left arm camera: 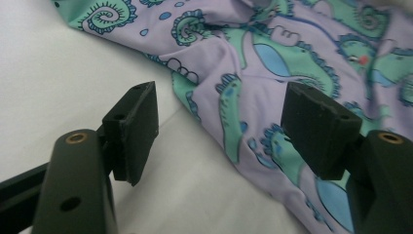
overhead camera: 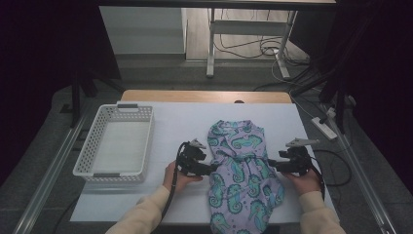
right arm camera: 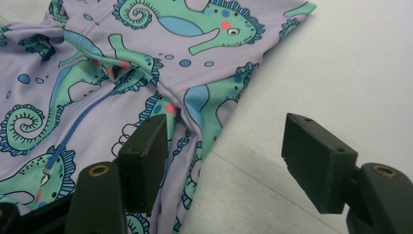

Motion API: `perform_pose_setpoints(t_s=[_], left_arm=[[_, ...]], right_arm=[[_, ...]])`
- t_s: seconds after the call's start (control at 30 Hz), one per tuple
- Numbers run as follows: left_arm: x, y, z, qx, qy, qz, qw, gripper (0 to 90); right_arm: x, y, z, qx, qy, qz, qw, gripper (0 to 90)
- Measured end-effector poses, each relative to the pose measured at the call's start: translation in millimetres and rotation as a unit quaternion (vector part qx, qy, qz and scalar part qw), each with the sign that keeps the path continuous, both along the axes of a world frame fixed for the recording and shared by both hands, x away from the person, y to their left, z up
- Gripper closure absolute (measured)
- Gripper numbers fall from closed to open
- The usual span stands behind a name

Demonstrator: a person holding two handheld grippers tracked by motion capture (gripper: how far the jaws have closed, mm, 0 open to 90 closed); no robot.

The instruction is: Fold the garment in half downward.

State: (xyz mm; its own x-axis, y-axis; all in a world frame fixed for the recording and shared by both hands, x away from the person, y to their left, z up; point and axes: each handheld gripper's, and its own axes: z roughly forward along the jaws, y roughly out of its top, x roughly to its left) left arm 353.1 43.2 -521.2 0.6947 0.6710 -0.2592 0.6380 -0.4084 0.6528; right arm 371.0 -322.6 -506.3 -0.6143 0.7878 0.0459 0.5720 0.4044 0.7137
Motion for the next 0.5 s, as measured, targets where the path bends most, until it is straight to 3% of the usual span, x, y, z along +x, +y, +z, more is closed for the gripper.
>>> perform_pose_setpoints(t_s=[0.23,0.33,0.43,0.5], left_arm=[[11.4,-9.5,-14.4,0.011,0.023,0.011,0.9996,32.2],[11.3,-9.2,-14.6,0.01,0.02,0.015,0.9996,36.8],[10.3,-9.9,-15.2,0.007,0.019,0.015,0.9997,40.7],[8.7,-11.6,-15.2,0.017,0.012,0.013,0.9997,46.9]], right_arm=[[3.5,11.0,-11.3,-0.024,0.022,0.012,0.9994,33.8],[4.6,15.2,-16.6,-0.031,0.033,0.017,0.9988,35.5],[3.2,19.6,-17.5,-0.044,0.027,0.019,0.9985,36.0],[2.9,20.2,-17.6,-0.043,0.027,0.017,0.9985,37.4]])
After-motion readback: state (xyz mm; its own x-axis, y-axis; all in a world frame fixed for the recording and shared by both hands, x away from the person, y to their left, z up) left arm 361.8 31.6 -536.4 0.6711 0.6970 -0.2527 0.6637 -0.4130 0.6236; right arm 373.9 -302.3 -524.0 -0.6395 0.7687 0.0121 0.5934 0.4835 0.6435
